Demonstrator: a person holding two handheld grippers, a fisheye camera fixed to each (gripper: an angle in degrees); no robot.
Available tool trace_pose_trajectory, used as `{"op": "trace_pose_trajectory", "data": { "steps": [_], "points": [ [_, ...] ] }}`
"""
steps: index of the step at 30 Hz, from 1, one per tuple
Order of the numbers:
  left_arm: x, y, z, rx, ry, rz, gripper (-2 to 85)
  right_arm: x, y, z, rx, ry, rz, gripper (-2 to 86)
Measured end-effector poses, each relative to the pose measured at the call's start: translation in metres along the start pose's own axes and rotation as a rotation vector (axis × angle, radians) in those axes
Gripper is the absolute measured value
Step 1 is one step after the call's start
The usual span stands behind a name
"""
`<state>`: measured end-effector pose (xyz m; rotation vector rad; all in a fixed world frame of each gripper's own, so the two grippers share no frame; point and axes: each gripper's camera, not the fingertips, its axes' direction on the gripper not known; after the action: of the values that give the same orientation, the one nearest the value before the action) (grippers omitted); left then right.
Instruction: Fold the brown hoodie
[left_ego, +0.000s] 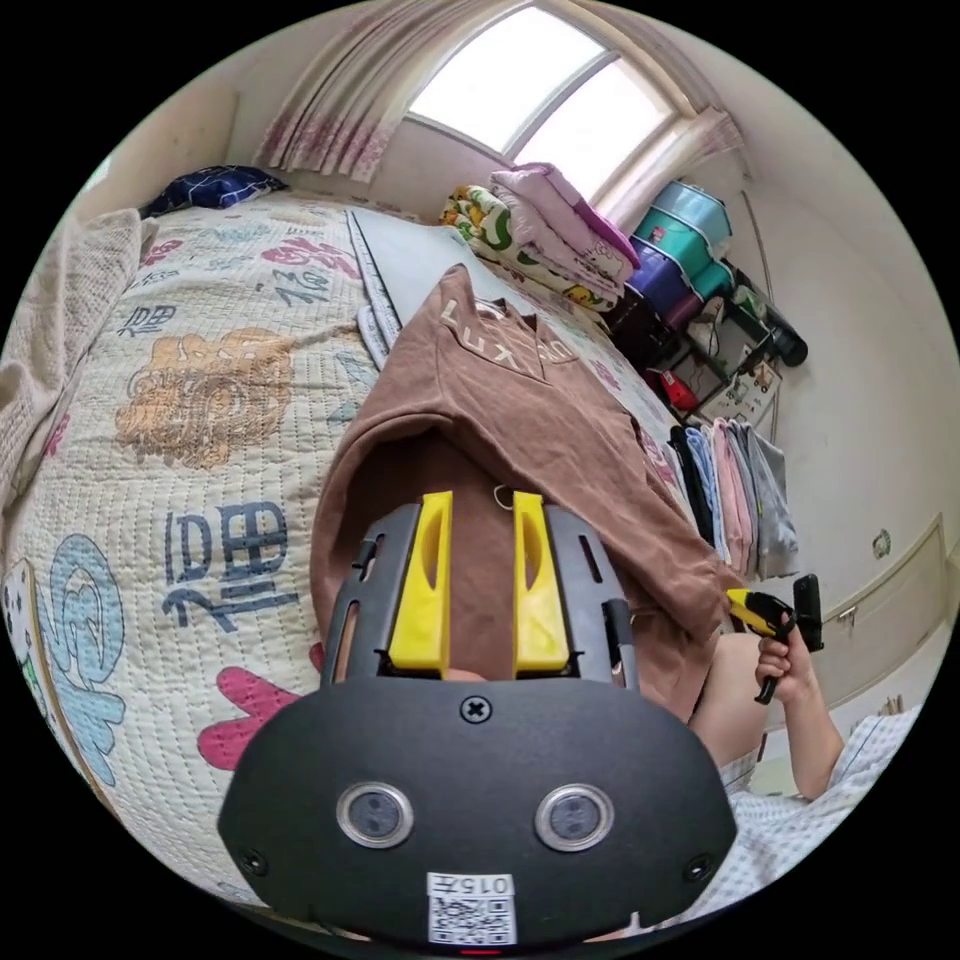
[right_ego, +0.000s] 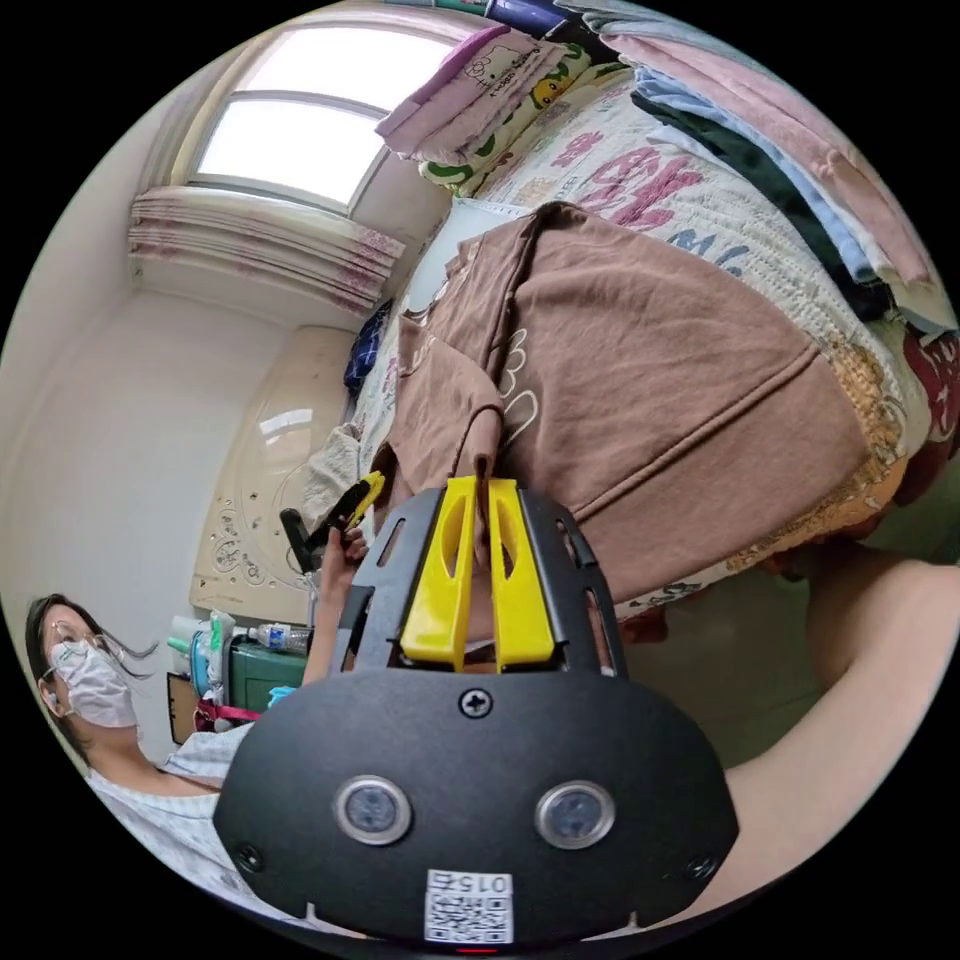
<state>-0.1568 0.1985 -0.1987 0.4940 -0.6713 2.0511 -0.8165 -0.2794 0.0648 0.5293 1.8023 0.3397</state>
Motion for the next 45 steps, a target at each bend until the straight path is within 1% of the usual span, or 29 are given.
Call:
{"op": "trace_pose_trajectory", "data": {
  "steps": [2,5,9,12,16,17,18,20,21,23,25,27,29,32,36,38,41,45],
  "points": [
    [-0.020,-0.004,-0.005,0.046,0.020,-0.069,10.9,0.014,0.011,0.003,0.057,0.148,0.013,3.7],
    [-0.046,-0.007,-0.006,0.099,0.073,-0.163,11.3,0.011,0.014,0.000,0.158,0.267,-0.070,5.2],
    [-0.071,-0.012,-0.002,0.131,0.083,-0.225,11.3,-0.006,-0.012,0.033,0.154,0.285,-0.185,6.2],
    [-0.093,-0.021,0.002,0.131,0.104,-0.250,11.2,-0.024,-0.045,0.098,0.083,0.253,-0.293,7.3],
    [-0.110,-0.031,0.014,0.112,0.045,-0.259,10.6,-0.039,-0.093,0.237,-0.081,0.246,-0.438,8.8],
    [-0.112,-0.035,0.023,0.078,0.039,-0.258,10.1,-0.033,-0.107,0.282,-0.128,0.235,-0.446,9.0],
    [-0.113,-0.037,0.028,0.058,0.037,-0.257,9.7,-0.028,-0.114,0.304,-0.152,0.233,-0.435,9.1],
    [-0.124,-0.038,0.020,0.075,0.034,-0.261,7.6,-0.015,-0.139,0.385,-0.201,0.251,-0.406,9.3],
    [-0.127,-0.038,0.016,0.085,0.043,-0.258,7.2,-0.016,-0.143,0.404,-0.207,0.264,-0.423,9.4],
    [-0.145,-0.033,-0.009,0.153,0.033,-0.256,6.2,-0.032,-0.148,0.476,-0.207,0.390,-0.564,10.4],
    [-0.159,-0.030,-0.026,0.197,0.052,-0.262,5.9,-0.039,-0.151,0.528,-0.214,0.488,-0.641,11.6],
    [-0.170,-0.030,-0.036,0.206,0.049,-0.267,5.3,-0.037,-0.159,0.573,-0.242,0.527,-0.662,13.0],
    [-0.179,-0.028,-0.045,0.223,-0.010,-0.261,4.6,-0.026,-0.170,0.615,-0.249,0.511,-0.625,13.2],
    [-0.201,-0.020,-0.059,0.266,0.002,-0.328,4.1,-0.010,-0.177,0.651,-0.230,0.454,-0.583,12.1],
    [-0.226,-0.009,-0.077,0.307,0.024,-0.396,4.1,0.006,-0.175,0.699,-0.258,0.482,-0.603,9.4],
    [-0.239,-0.006,-0.076,0.291,0.048,-0.426,4.6,0.010,-0.174,0.722,-0.250,0.484,-0.630,6.7],
    [-0.246,-0.007,-0.073,0.261,0.048,-0.428,5.7,0.018,-0.174,0.745,-0.239,0.530,-0.657,5.3],
    [-0.257,-0.007,-0.074,0.242,0.055,-0.430,5.4,0.033,-0.183,0.764,-0.219,0.538,-0.641,4.6]
  ]
}}
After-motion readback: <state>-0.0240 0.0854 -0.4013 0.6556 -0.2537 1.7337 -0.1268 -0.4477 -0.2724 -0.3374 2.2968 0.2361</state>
